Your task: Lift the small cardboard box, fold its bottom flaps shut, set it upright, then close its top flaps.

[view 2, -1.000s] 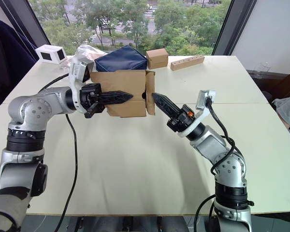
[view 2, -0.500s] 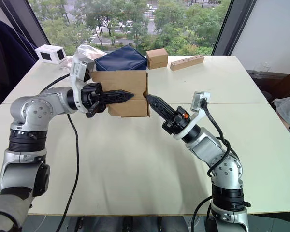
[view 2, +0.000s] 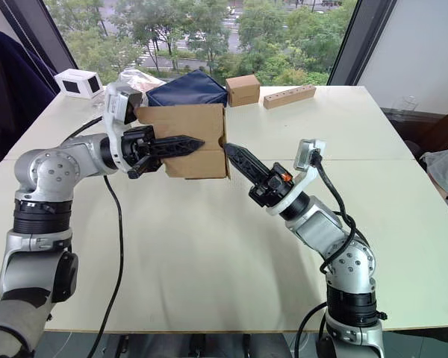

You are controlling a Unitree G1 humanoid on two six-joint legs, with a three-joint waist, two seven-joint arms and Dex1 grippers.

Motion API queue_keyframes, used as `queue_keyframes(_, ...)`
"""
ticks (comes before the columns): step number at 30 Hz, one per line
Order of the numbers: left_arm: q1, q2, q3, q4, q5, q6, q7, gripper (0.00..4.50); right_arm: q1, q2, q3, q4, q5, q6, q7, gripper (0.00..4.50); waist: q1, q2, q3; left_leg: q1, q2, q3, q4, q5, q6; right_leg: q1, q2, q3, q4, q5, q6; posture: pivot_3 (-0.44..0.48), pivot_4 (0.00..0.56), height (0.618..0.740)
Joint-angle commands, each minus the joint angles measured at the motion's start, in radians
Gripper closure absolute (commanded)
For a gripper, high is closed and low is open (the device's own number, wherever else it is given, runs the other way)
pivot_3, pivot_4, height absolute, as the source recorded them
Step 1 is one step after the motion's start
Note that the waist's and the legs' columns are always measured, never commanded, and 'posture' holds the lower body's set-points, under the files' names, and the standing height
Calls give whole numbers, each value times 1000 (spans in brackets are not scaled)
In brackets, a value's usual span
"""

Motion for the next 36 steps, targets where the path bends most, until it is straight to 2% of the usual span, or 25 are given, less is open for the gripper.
queue_keyframes(1, -32, 5, 22, -11, -18, -10, -5, 4500, 15, -16, -32, -53, 70, -14, -9, 4310, 0, 0, 0, 0, 0, 0, 0, 0, 0, 0, 0, 0, 0, 0, 0, 0, 150, 740)
queue_keyframes(15, -35, -4, 26, -13, -28, -5, -3, 4500, 30, -67, -27, -38, 0, -45, -2, 4310, -1, 0, 0, 0, 0, 0, 0, 0, 0, 0, 0, 0, 0, 0, 0, 0, 150, 740)
queue_keyframes(21, -27, -11, 27, -23, -32, -3, 1, 4500, 8, -31, -4, -34, -28, -70, -14, 4310, -1, 0, 0, 0, 0, 0, 0, 0, 0, 0, 0, 0, 0, 0, 0, 0, 150, 740)
queue_keyframes(30, -17, -16, 28, -31, -29, -7, 9, 4500, -10, 32, 15, -59, 41, -79, -60, 4310, -1, 0, 0, 0, 0, 0, 0, 0, 0, 0, 0, 0, 0, 0, 0, 0, 150, 740)
queue_keyframes(36, -27, -21, 29, -16, -19, -18, 8, 4500, 16, 64, 85, -76, 35, -59, -75, 4310, -2, 0, 0, 0, 0, 0, 0, 0, 0, 0, 0, 0, 0, 0, 0, 0, 150, 740)
